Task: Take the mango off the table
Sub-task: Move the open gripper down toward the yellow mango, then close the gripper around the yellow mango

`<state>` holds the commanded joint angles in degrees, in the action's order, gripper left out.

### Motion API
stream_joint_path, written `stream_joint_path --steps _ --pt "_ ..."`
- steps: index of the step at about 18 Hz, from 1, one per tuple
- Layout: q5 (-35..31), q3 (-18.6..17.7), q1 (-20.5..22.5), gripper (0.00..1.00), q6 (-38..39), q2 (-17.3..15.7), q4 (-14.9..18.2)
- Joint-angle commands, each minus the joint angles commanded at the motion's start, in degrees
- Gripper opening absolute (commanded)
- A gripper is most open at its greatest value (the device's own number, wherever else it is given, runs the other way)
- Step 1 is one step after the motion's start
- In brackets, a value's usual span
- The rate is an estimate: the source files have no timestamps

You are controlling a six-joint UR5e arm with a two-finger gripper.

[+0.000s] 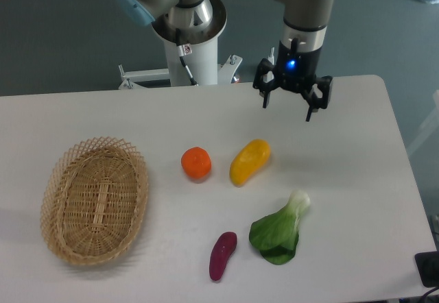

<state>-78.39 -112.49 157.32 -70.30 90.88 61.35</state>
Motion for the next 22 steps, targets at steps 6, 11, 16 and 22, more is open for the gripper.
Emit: stream_joint_path --steps 6,11,16,22 --pt "-7.8 -1.8 -6.1 1.00 -3.4 6.2 -3.5" --pt "-7.9 -2.4 -7.5 1.00 -2.7 11.0 -8.8" --pt "-7.8 -4.8 -7.7 1.00 -2.7 12.6 -13.8" --pt "-7.7 -6.4 -7.8 1.00 -2.7 13.7 -17.0"
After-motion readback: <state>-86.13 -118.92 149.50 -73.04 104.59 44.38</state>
